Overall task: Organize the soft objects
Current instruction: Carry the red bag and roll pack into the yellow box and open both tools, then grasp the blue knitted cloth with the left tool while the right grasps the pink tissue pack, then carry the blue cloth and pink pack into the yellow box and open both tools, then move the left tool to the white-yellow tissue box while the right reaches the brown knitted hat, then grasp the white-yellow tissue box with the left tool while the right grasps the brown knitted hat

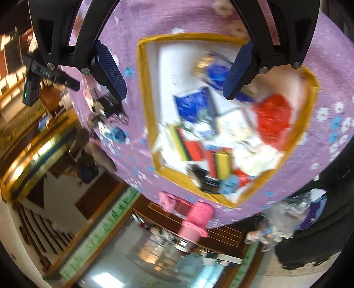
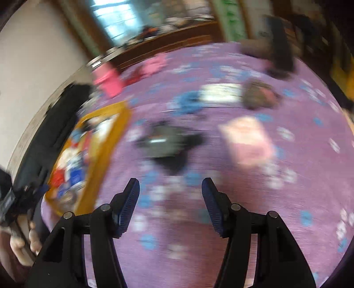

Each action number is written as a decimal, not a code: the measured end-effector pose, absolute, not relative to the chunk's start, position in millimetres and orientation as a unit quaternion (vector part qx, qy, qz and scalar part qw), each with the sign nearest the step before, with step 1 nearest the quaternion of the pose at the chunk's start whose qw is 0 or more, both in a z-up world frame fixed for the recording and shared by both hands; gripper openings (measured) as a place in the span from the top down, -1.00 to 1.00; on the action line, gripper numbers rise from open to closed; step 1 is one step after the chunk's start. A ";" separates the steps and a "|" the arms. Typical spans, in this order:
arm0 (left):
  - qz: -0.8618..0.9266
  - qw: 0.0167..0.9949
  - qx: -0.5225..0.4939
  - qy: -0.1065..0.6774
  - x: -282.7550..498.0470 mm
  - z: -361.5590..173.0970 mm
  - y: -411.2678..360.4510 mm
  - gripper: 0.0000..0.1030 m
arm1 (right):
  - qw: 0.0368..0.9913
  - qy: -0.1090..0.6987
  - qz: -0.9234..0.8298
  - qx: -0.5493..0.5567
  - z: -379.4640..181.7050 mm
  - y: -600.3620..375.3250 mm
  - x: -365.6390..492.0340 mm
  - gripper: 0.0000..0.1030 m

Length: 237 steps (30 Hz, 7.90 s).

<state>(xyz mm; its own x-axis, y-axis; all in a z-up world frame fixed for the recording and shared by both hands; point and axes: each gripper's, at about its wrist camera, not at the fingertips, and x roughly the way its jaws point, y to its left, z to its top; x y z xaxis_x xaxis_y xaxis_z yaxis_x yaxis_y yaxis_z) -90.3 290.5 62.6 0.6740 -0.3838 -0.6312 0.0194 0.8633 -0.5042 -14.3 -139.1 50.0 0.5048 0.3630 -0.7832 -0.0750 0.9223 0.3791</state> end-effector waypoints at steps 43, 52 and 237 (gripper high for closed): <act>-0.225 0.813 -0.062 0.534 215.0 22.1 33.8 -0.75 | 0.869 0.484 0.063 0.075 0.9 -171.1 61.9 -0.31; -0.240 0.803 -0.005 0.545 238.0 5.4 10.1 -0.47 | 0.868 0.488 0.061 0.072 1.5 -169.3 62.0 -0.31; -0.224 0.770 0.044 0.596 261.4 29.8 -83.1 -0.74 | 0.839 0.482 -0.033 0.252 12.6 -284.1 120.0 -0.16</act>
<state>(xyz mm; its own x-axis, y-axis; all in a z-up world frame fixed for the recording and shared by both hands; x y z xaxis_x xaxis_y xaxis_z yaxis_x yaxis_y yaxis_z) 261.4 -83.1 29.8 0.1897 -0.2934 -0.9370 0.3974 0.8956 -0.2000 120.0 -284.1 12.6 0.5337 0.1884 -0.8244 0.2980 0.8704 0.3919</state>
